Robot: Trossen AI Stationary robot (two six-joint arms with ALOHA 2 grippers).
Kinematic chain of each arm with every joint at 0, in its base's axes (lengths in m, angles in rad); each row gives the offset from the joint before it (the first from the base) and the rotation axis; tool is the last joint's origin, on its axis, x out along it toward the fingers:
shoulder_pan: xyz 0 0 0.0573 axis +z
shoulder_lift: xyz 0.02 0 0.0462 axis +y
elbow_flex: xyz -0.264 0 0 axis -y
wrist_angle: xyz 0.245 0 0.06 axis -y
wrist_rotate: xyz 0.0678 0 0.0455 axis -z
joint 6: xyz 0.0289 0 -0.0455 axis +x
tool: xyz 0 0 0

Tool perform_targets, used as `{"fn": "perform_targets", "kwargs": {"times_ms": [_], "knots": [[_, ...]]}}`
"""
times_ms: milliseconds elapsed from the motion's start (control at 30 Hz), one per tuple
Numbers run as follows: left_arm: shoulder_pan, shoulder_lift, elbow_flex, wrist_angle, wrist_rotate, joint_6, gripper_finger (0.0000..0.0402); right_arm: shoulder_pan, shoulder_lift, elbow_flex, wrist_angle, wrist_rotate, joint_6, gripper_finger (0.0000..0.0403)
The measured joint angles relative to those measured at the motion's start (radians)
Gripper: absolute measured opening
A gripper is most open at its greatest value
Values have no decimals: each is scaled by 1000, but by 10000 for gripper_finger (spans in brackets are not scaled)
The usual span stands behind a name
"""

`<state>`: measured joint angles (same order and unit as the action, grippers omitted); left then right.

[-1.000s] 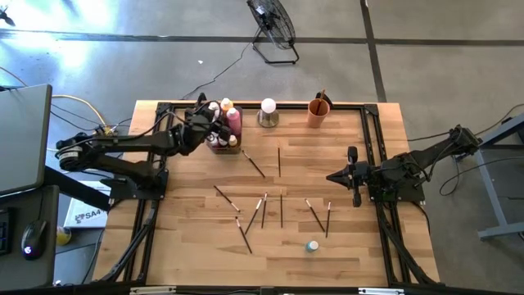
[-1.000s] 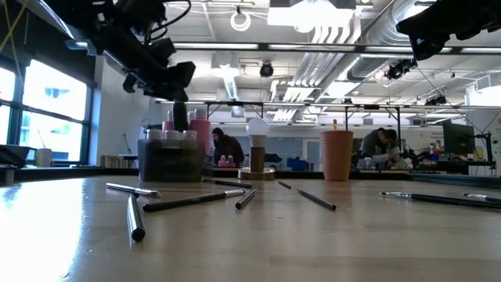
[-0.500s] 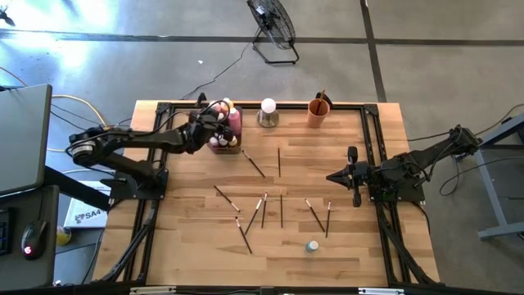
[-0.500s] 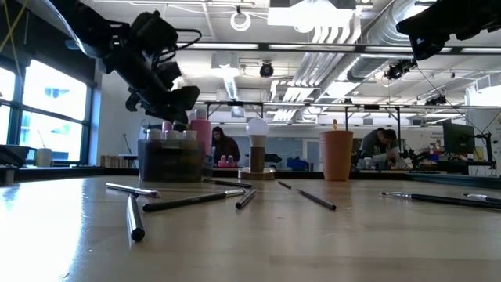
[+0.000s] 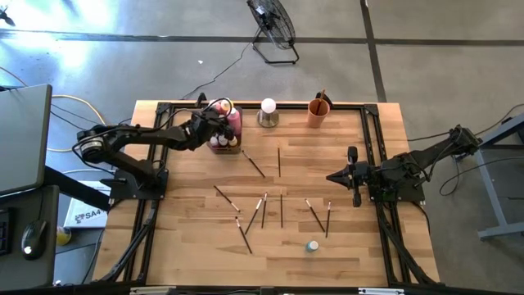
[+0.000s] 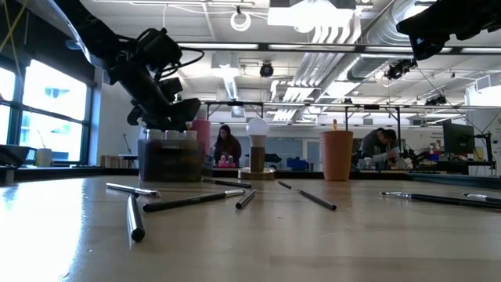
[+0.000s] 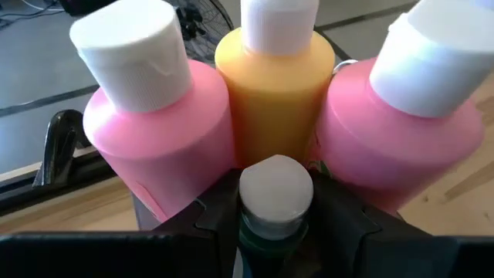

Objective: Pick & Place Paint Supplies
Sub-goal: Put the small green paint bottle into the gray bin, then adjust the large pink paint bottle

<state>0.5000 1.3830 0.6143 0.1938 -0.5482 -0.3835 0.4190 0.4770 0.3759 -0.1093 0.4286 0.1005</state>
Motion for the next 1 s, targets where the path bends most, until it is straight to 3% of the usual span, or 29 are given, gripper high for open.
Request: {"fn": "perform_targets", "kwargs": {"times_ms": [533,733,833,1000], "knots": [[-3,2,7,-11,2,-15,149,0,0,0,-5,0,0,2],[-3,-7,86,-27,147,52,150,0,0,0,-7,0,0,2],[-3,-37,148,-136,183,73,150,0,0,0,-8,0,0,2],[-3,-92,254,-407,94,82,150,0,0,0,-17,0,0,2]]}}
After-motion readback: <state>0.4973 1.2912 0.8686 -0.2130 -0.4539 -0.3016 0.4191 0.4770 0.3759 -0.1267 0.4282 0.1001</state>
